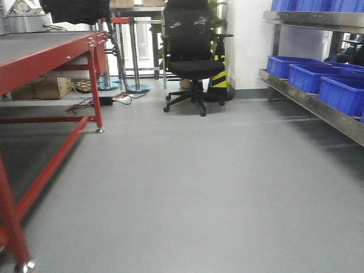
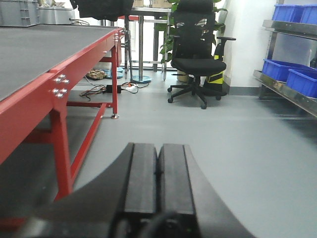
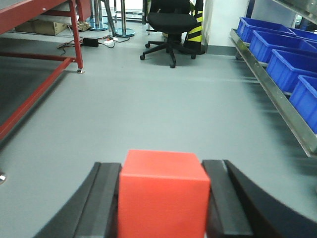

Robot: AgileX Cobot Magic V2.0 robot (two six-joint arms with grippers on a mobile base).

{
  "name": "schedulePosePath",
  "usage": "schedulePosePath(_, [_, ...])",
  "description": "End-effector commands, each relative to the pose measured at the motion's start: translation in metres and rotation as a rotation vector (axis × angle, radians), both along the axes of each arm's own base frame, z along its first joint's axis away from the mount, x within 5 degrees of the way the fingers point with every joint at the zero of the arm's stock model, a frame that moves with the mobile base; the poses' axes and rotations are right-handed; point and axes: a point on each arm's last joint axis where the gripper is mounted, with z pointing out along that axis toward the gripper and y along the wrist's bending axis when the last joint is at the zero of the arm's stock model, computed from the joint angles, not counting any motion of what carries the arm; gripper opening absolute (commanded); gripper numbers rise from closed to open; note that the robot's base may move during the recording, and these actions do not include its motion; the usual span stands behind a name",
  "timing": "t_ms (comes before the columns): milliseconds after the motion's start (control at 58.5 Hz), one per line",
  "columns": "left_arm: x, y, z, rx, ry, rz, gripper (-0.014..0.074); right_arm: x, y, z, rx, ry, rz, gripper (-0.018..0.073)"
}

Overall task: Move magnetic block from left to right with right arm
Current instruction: 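Drive the base away from the table holding the cube in the right gripper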

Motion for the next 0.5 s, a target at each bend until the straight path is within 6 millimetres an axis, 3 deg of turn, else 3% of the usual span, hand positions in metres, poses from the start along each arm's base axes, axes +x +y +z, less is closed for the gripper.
schedulePosePath(0, [-0.0014,0.0003,0.0051,-0.016,-0.091,-0.002,-0.0126,0.0015,0.0003,0.0142,-0.010,-0.095,-0.001,0.0222])
schedulePosePath(478, [-0.0014,0.0003,0.0051,-0.016,-0.091,-0.002,-0.0126,0.0015,0.0003,0.0142,-0.010,-0.095,-0.001,0.0222])
